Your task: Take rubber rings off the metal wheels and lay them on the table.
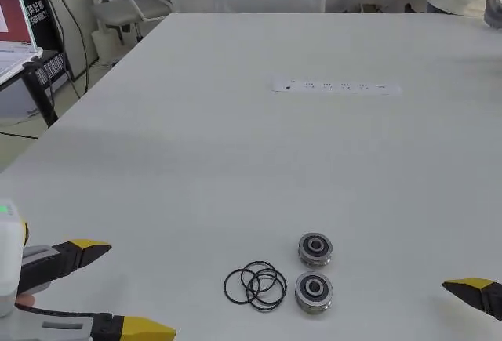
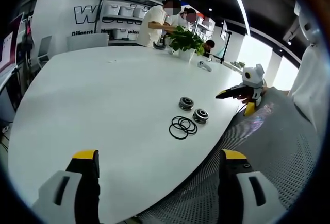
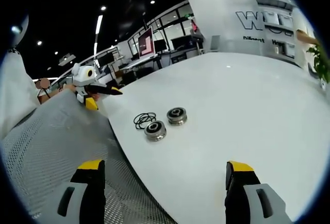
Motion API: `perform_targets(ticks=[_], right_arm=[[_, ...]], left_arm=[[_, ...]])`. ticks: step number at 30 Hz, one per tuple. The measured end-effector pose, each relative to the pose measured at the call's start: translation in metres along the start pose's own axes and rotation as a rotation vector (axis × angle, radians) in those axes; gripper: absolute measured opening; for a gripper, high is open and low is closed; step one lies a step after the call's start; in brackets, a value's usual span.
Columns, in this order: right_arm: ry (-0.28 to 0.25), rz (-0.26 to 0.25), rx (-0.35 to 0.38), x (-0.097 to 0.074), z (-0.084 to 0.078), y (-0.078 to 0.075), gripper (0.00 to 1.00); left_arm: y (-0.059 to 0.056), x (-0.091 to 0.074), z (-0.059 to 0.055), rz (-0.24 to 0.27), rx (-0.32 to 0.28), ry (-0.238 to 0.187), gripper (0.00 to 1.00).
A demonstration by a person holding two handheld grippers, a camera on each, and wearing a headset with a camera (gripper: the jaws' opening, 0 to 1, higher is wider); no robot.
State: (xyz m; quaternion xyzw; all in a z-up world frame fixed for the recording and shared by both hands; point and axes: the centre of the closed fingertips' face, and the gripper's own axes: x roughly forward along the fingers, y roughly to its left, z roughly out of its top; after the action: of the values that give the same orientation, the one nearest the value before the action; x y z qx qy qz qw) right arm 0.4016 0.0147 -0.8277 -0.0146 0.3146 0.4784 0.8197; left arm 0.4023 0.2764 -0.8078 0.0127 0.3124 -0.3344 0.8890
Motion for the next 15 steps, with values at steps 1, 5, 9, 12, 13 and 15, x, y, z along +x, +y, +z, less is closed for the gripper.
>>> perform_targets(ticks=[1,5,9,12,13,15], right_arm=[[0.001,0.000,0.000,0.0001,-0.0001,0.0001,0.97],[0.004,0.000,-0.002,0.0002,-0.0006,0.0003,0.97],[0.008,-0.002,-0.003,-0.0001,-0.0015,-0.0003,0.97],[0.008,-0.004,0.000,-0.0003,-0.0020,-0.0010,0.97],[0.008,-0.005,0.001,-0.0003,-0.0019,-0.0009,0.97],[0.004,-0.008,0.001,-0.0005,-0.0015,-0.0011,0.97]], left_arm=[[0.0001,-0.0001,0.0002,0.001,0.000,-0.002,0.95],[0.0001,-0.0004,0.0008,0.002,-0.001,-0.007,0.95],[-0.0001,-0.0004,0.0004,0.000,0.000,-0.006,0.95],[-0.0011,0.0001,-0.0005,-0.006,0.001,-0.001,0.95],[-0.0013,0.0001,-0.0006,-0.007,0.001,-0.002,0.95],[-0.0015,0.0000,-0.0007,-0.007,0.000,-0.003,0.95]])
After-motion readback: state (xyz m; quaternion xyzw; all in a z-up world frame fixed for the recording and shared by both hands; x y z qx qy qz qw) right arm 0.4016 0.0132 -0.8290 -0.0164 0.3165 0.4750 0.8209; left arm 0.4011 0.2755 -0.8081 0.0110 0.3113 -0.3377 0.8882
